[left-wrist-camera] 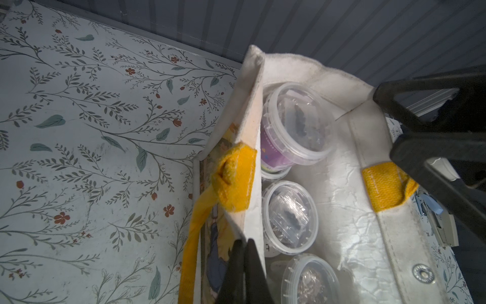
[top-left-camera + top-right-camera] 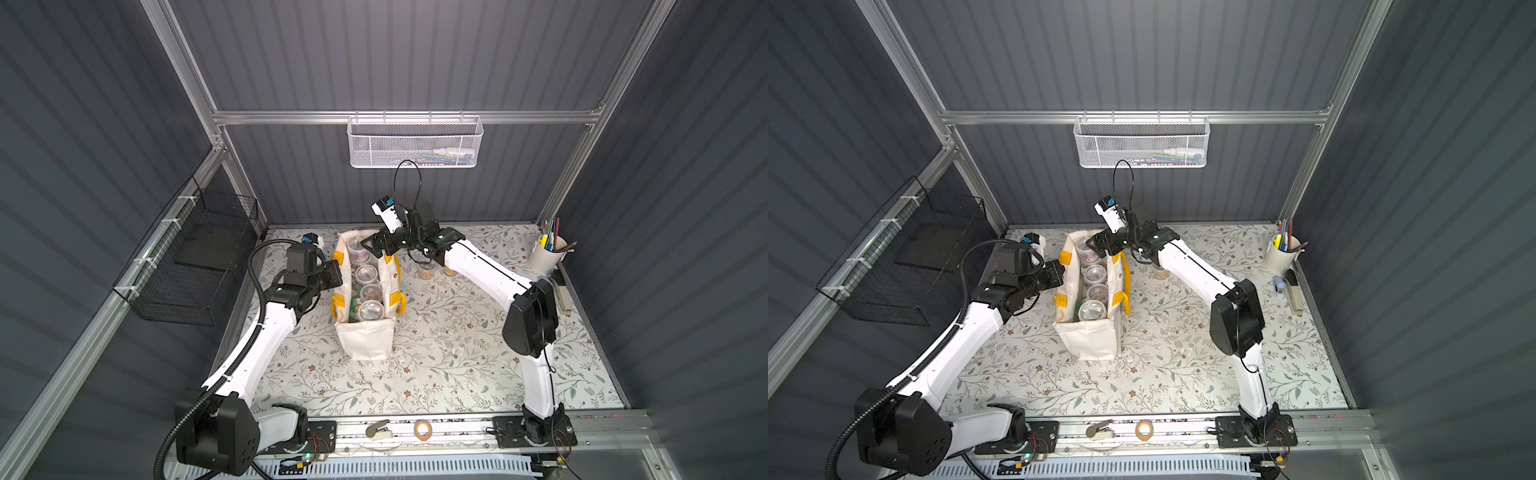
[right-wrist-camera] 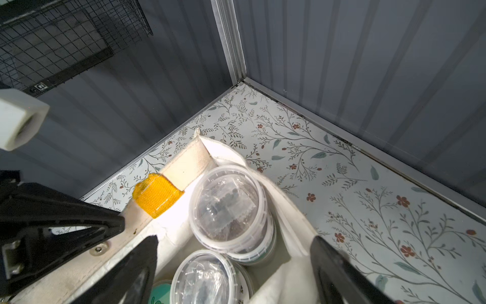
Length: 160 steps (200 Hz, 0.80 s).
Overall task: Take out the seed jars from the canvas bag
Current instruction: Pick up the seed jar from the canvas bag.
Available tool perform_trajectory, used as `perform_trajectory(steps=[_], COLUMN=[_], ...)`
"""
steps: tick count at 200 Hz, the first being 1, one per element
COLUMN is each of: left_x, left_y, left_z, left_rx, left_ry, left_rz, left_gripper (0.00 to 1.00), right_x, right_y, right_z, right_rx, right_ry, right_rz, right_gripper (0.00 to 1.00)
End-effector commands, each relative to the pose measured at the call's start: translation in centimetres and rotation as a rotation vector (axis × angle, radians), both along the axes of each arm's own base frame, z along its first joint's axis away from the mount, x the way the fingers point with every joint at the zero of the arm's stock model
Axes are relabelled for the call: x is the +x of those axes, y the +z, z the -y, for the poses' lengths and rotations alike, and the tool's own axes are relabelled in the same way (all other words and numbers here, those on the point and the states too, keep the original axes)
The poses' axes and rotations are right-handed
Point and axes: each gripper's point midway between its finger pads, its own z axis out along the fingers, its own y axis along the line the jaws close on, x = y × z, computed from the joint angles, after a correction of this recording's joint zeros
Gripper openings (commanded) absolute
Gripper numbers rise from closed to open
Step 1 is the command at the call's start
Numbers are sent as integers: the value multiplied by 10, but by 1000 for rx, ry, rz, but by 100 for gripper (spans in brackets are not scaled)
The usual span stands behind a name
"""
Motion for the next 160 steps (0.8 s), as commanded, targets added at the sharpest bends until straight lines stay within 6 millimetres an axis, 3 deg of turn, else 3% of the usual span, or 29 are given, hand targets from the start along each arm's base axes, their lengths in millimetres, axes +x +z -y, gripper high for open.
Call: perform_trajectory(steps=[1, 102, 160], left_x=[-6, -4, -4], left_y=[3, 0, -2], left_z=[3, 3, 4], left_rx=[-6, -6, -7], left_ry=[-24, -23, -24], left_rz=[-20, -28, -32], left_gripper=[0, 0, 0], right_x=[6, 11, 6], right_y=[-3, -28, -24], right_z=[-2, -21, -20], right_rx=[-22, -105, -110], right_ry=[-46, -61, -58], right_rz=[-13, -27, -5], right_gripper=[92, 95, 91])
